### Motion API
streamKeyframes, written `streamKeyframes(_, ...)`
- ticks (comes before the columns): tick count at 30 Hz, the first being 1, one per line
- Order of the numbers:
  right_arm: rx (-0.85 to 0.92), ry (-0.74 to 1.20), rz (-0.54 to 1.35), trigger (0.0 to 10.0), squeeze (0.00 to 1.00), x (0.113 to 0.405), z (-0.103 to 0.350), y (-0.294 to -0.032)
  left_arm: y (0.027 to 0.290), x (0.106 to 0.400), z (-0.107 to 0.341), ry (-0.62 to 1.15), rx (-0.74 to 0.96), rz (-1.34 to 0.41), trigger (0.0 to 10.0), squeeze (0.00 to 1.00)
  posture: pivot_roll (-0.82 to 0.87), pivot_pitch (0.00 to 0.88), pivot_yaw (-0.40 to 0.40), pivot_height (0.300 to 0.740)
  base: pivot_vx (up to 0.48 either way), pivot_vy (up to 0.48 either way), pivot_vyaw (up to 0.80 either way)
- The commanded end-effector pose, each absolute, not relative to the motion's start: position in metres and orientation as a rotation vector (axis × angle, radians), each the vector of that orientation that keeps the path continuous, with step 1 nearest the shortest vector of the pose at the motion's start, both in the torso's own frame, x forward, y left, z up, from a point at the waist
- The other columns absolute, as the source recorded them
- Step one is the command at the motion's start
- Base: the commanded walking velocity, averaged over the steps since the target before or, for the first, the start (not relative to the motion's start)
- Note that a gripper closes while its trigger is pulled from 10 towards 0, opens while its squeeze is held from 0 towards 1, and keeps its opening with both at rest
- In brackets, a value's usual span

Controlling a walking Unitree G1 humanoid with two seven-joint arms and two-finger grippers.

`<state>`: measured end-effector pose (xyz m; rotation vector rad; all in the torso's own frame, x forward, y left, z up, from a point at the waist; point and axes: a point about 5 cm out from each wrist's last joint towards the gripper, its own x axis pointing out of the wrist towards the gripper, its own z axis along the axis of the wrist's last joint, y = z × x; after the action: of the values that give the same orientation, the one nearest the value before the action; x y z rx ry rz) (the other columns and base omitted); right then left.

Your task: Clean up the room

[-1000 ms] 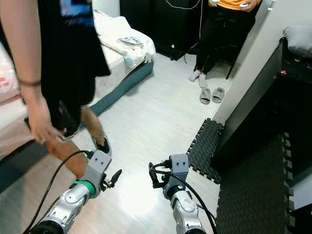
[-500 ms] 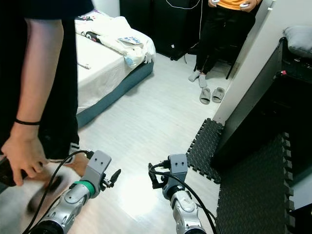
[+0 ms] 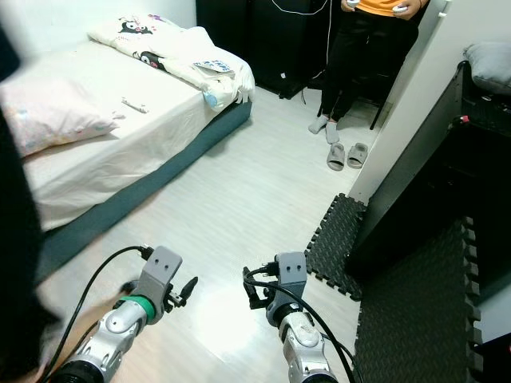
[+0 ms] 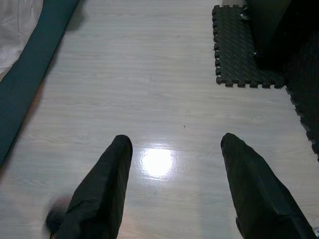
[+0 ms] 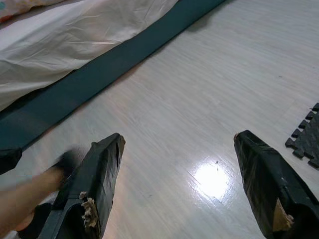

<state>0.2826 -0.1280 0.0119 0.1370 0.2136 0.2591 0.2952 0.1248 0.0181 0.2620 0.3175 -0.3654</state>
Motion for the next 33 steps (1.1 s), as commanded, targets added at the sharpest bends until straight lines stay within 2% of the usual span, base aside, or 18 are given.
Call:
streamKeyframes(1, 0.137, 0.232, 0.253, 10.0, 0.0, 0.2794, 0.0076, -0.1298, 0.1247, 0.2924, 0.0141, 0.334, 0.264, -0.365, 10.0, 0.0, 0.06, 0.036, -0.012, 0.74, 0.247, 0.0, 0.0)
streamKeyframes(33, 0.138, 0.244, 0.266, 10.0, 0.0, 0.2778, 0.0058, -0.1284, 0.1223, 0.2927, 0.0145, 0.327, 0.261, -0.376, 10.0, 0.0, 0.06, 0.041, -0.015, 0.74, 0.458, 0.0, 0.0)
